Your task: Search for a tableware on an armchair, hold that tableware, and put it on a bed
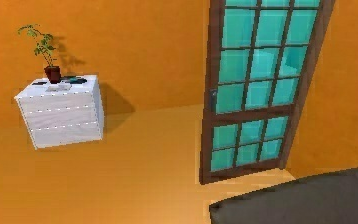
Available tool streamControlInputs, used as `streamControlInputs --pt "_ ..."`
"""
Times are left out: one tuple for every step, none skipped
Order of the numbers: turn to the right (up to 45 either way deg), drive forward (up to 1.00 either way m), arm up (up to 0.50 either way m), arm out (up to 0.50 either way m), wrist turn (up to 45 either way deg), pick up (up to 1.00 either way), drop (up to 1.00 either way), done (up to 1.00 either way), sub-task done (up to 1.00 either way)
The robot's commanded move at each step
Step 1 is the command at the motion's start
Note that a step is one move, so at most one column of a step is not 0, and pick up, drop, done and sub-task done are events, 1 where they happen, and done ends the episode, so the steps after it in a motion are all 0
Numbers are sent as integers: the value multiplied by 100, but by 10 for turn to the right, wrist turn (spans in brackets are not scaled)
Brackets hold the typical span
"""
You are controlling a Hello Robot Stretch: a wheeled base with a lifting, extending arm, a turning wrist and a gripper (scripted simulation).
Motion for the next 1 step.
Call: streamControlInputs --pt "0 0 0 0 450 0 0 0 0"
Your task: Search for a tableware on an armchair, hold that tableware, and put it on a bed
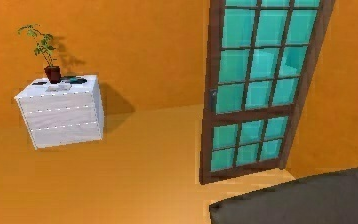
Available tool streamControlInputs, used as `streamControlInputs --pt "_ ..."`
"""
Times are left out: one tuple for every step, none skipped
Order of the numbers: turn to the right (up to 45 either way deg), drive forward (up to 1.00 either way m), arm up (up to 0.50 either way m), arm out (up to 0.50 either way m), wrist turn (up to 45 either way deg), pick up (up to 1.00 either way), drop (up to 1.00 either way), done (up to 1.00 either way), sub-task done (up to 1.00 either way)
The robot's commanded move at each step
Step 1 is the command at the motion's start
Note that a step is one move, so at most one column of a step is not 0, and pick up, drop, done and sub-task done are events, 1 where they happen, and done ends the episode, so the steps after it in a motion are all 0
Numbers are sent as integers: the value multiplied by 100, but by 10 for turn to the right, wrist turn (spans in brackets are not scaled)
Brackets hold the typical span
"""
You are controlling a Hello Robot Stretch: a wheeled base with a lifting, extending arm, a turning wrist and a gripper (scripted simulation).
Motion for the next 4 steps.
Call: streamControlInputs --pt "0 0 0 0 450 0 0 0 0" --pt "0 0 0 0 30 0 0 0 0" --pt "0 0 -30 0 0 0 0 0 0" --pt "0 0 0 0 0 100 0 0 0"
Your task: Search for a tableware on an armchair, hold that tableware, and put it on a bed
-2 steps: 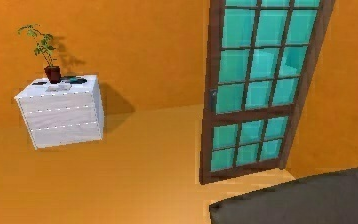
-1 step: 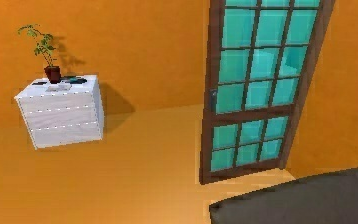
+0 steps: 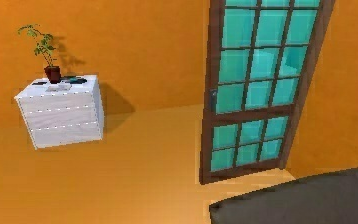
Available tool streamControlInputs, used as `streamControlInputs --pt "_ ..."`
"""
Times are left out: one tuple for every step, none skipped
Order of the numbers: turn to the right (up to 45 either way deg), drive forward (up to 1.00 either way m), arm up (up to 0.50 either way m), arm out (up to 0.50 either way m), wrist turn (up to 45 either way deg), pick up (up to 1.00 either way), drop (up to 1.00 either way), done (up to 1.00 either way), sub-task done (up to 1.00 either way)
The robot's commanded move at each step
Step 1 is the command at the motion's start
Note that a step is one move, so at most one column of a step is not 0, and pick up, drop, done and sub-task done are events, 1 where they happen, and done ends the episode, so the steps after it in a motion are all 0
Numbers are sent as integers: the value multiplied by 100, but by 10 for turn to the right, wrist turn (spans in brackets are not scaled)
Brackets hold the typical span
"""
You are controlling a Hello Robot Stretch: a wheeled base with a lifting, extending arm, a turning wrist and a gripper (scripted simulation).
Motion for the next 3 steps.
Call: streamControlInputs --pt "0 0 10 0 0 0 0 0 0" --pt "0 0 34 0 0 0 0 0 0" --pt "0 0 0 0 -450 0 0 0 0"
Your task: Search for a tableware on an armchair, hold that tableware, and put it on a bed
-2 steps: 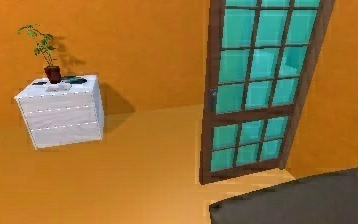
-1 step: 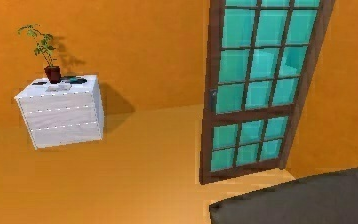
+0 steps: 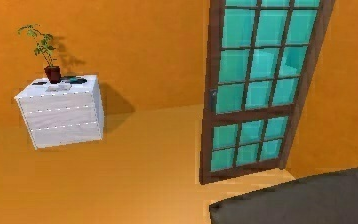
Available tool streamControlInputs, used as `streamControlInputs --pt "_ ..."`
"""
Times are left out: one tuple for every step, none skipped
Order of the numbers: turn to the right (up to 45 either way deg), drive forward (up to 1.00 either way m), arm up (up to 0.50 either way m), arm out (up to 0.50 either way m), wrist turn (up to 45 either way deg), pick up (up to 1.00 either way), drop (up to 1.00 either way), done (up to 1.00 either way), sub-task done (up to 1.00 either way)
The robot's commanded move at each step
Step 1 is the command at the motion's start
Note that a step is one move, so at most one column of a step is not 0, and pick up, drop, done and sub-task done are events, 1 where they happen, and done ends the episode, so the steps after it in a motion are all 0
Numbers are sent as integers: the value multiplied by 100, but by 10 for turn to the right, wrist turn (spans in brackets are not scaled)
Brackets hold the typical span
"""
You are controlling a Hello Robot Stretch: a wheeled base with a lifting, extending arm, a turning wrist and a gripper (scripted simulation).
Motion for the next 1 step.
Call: streamControlInputs --pt "0 0 0 0 -420 0 0 0 0"
